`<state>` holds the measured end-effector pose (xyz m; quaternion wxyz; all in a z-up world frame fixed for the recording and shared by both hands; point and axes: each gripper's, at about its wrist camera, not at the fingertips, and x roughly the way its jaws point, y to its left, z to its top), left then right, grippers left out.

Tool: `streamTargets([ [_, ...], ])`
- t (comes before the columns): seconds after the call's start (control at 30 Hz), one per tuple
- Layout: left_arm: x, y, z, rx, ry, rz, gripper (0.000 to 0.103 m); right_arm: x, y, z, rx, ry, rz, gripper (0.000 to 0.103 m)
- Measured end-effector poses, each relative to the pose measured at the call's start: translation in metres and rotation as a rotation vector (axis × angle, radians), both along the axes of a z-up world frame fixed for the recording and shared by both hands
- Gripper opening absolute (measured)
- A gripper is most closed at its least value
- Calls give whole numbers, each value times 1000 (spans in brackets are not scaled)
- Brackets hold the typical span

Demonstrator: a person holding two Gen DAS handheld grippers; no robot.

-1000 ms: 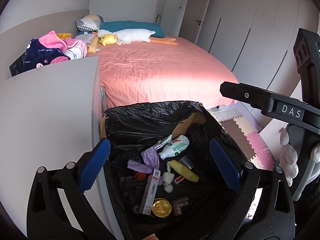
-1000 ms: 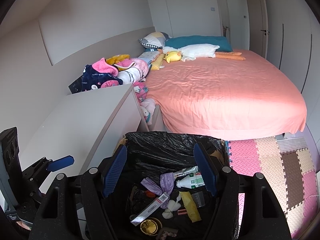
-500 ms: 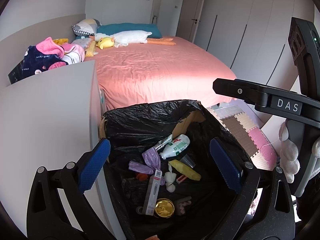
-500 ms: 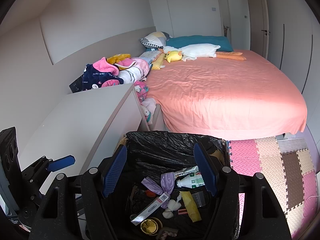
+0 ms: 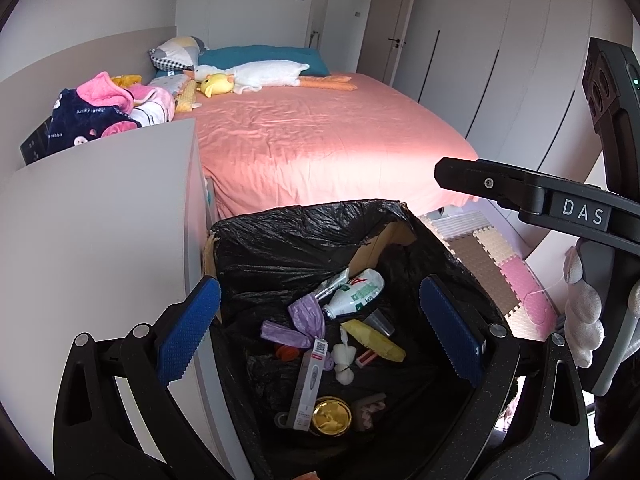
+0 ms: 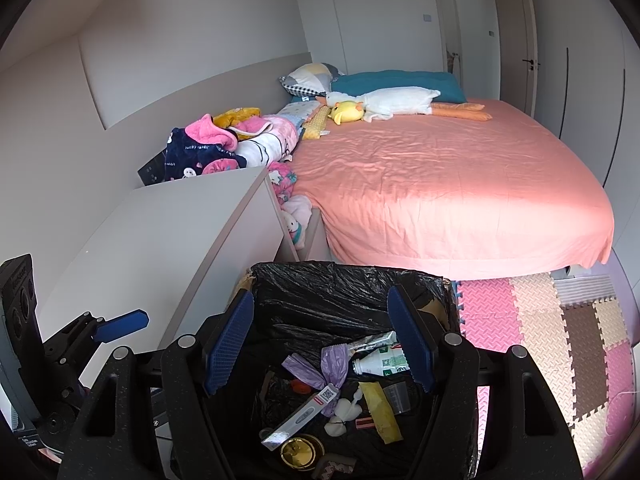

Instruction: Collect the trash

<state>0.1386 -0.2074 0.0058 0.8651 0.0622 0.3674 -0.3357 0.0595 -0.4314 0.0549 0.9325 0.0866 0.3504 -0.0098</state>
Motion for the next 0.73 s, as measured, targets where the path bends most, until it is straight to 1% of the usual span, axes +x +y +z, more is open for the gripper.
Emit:
streamTargets([
  [0.37, 1, 12, 6, -38, -59, 67, 97, -1, 0, -1, 1, 1, 0, 70],
  [0.5, 5, 12, 5, -34, -44, 78, 97, -1, -1, -1, 2, 1, 2, 70],
  [0.63, 9, 15, 4, -47, -7, 89, 97, -1, 0, -1, 3, 1, 1, 70],
  [0.73, 7, 15, 5, -48, -15, 88, 97, -1, 0, -1, 0, 1, 1, 70],
])
